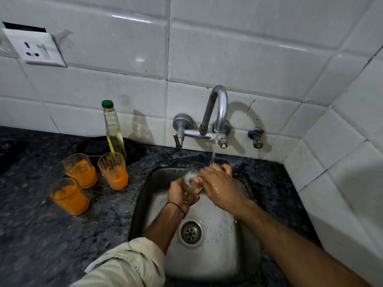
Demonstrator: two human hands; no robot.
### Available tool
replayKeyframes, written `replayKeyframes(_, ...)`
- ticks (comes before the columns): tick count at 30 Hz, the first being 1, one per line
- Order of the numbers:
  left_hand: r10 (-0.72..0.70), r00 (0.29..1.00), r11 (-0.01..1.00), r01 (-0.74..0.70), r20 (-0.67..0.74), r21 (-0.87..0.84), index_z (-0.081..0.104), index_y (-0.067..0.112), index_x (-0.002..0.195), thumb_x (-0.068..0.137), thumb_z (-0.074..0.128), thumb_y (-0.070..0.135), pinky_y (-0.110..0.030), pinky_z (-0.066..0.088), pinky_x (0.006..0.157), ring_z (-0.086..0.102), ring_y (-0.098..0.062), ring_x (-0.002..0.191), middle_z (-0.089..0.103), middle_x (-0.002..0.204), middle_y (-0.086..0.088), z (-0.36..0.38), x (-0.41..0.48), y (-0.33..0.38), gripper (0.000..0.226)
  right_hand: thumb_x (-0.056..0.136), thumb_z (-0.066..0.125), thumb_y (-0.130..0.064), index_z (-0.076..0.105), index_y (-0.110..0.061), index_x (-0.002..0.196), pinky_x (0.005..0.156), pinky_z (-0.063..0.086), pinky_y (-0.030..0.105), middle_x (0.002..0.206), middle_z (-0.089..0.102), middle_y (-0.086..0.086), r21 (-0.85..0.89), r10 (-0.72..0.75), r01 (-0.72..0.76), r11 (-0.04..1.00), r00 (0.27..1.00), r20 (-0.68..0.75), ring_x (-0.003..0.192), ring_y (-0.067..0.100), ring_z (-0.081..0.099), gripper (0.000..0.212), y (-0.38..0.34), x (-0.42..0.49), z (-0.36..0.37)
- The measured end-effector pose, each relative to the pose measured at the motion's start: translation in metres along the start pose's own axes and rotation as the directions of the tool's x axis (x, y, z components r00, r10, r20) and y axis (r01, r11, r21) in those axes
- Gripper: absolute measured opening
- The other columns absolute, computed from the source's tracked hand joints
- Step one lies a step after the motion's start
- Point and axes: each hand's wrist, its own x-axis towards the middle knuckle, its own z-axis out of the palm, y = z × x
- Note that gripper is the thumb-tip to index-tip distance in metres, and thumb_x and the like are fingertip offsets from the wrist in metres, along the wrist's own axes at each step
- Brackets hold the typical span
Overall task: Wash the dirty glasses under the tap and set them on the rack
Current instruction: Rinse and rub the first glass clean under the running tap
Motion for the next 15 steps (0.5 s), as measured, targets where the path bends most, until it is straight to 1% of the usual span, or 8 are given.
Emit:
replayKeyframes(2,0.038,0.999,0.999,-0.038,-0.021,0.035,0.062,0.008,0.079,0.09,0.045,0.024,-0.02,0.039,0.047,0.053,-0.019,0.049,0.056,0.066,-0.008,0.001,-0.001,0.0,0.026,0.103,0.05,-0.031,0.067,-0.011,0.089,0.086,0.045,0.034,0.089,0.07,0.0,0.329,0.181,-0.245,0.912,0.96,0.212,0.089,0.019,0.063,0.03,-0.014,0.007,-0.01)
replayKeyframes(3,0.068,0.997,0.995,-0.066,-0.028,0.071,0.063,0.007,0.08,0.092,0.047,0.024,-0.02,0.04,0.047,0.053,-0.02,0.048,0.057,0.065,-0.01,0.003,-0.005,0.001,0.027,0.103,0.05,-0.034,0.07,-0.007,0.086,0.085,0.053,0.035,0.085,0.073,0.002,0.489,0.241,-0.36,0.794,0.926,0.291,0.083,0.018,0.069,0.037,-0.02,0.01,-0.014)
replayKeyframes(5,0.154,0.986,0.964,-0.136,-0.065,0.227,0.065,0.005,0.08,0.094,0.051,0.023,-0.023,0.046,0.044,0.057,-0.023,0.05,0.062,0.064,-0.012,0.008,-0.009,0.008,0.027,0.103,0.049,-0.038,0.073,-0.002,0.088,0.082,0.06,0.038,0.082,0.076,0.01,0.703,0.364,-0.524,0.48,0.849,0.384,0.074,0.021,0.073,0.046,-0.027,0.015,-0.016)
replayKeyframes(7,0.331,0.941,0.851,-0.265,-0.07,0.454,0.069,0.004,0.076,0.09,0.057,0.028,-0.035,0.056,0.052,0.065,-0.03,0.062,0.068,0.071,-0.017,0.014,-0.012,0.018,0.03,0.103,0.046,-0.041,0.074,0.001,0.098,0.065,0.061,0.029,0.084,0.075,0.016,0.779,0.48,-0.614,0.125,0.725,0.494,0.067,0.021,0.071,0.05,-0.021,0.014,-0.015)
replayKeyframes(9,0.528,0.849,0.594,-0.38,0.013,0.709,0.068,0.005,0.069,0.088,0.058,0.035,-0.041,0.056,0.066,0.066,-0.034,0.073,0.069,0.071,-0.016,0.018,-0.017,0.031,0.037,0.103,0.043,-0.043,0.078,-0.004,0.093,0.068,0.059,0.03,0.084,0.073,0.018,0.776,0.458,-0.6,-0.192,0.644,0.612,0.068,0.023,0.07,0.054,-0.015,0.009,-0.011)
replayKeyframes(11,0.618,0.776,0.308,-0.39,0.129,0.868,0.061,0.008,0.061,0.09,0.055,0.037,-0.036,0.047,0.062,0.061,-0.031,0.069,0.062,0.061,-0.009,0.024,-0.028,0.041,0.042,0.101,0.043,-0.041,0.079,-0.008,0.072,0.081,0.055,0.038,0.075,0.072,0.016,0.724,0.425,-0.489,-0.487,0.592,0.685,0.068,0.027,0.07,0.057,-0.016,0.004,0.003)
replayKeyframes(13,0.664,0.697,0.034,-0.388,0.269,0.921,0.05,0.012,0.054,0.092,0.053,0.038,-0.031,0.037,0.056,0.055,-0.025,0.062,0.055,0.058,-0.002,0.032,-0.041,0.043,0.046,0.099,0.044,-0.033,0.072,-0.009,0.069,0.066,0.056,0.038,0.061,0.068,0.01,0.632,0.416,-0.397,-0.665,0.506,0.755,0.059,0.025,0.066,0.048,-0.026,-0.002,0.027)
replayKeyframes(15,0.658,0.608,-0.25,-0.382,0.445,0.89,0.049,0.015,0.056,0.093,0.051,0.038,-0.03,0.037,0.056,0.052,-0.021,0.064,0.057,0.067,0.001,0.038,-0.045,0.039,0.044,0.096,0.041,-0.024,0.062,-0.011,0.073,0.053,0.052,0.032,0.056,0.063,0.007,0.556,0.389,-0.352,-0.753,0.444,0.808,0.052,0.022,0.062,0.034,-0.038,-0.006,0.048)
